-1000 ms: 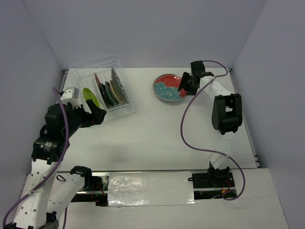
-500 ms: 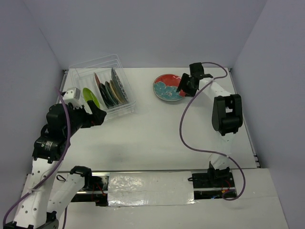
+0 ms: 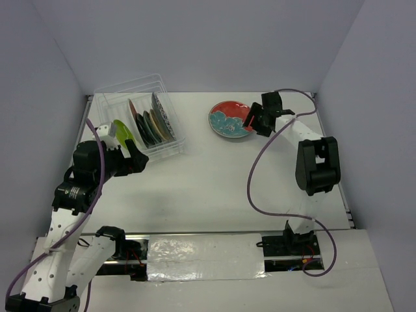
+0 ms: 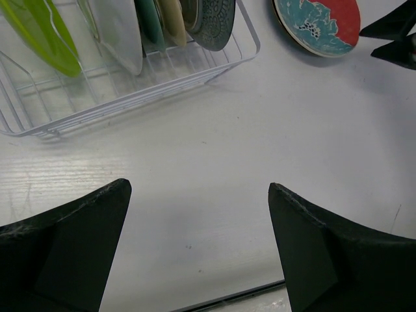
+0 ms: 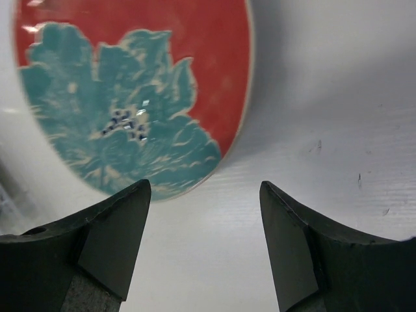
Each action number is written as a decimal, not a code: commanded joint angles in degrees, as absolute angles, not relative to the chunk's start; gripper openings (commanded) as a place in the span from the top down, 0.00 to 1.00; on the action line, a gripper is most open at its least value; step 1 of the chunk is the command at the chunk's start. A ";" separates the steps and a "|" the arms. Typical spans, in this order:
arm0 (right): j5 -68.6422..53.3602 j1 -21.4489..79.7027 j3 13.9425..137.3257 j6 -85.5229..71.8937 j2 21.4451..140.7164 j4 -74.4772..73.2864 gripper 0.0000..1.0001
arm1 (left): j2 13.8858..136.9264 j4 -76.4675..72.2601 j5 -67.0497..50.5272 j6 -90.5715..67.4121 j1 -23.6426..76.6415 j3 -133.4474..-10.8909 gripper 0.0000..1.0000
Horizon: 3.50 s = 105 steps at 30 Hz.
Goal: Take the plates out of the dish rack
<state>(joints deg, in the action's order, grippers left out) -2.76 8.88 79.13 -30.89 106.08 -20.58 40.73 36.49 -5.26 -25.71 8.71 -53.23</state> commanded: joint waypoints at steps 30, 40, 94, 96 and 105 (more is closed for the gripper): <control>-8.00 9.76 84.47 -40.26 114.71 -13.54 0.24 | 42.01 32.96 -3.26 -26.01 8.61 -51.59 0.00; -12.73 9.75 58.99 -33.24 89.67 -4.75 0.20 | 62.37 34.98 13.69 -32.70 8.53 -69.24 0.05; -21.79 18.54 36.74 -25.49 60.38 -7.03 0.21 | 107.67 69.34 48.15 -27.60 12.74 -128.40 0.99; -22.58 18.54 36.74 -25.66 60.38 -6.94 0.21 | 106.27 70.13 49.83 -27.34 12.74 -128.67 0.99; -29.42 18.54 35.69 -29.61 59.94 -0.99 0.21 | 93.97 66.98 52.30 -23.30 12.74 -128.16 1.00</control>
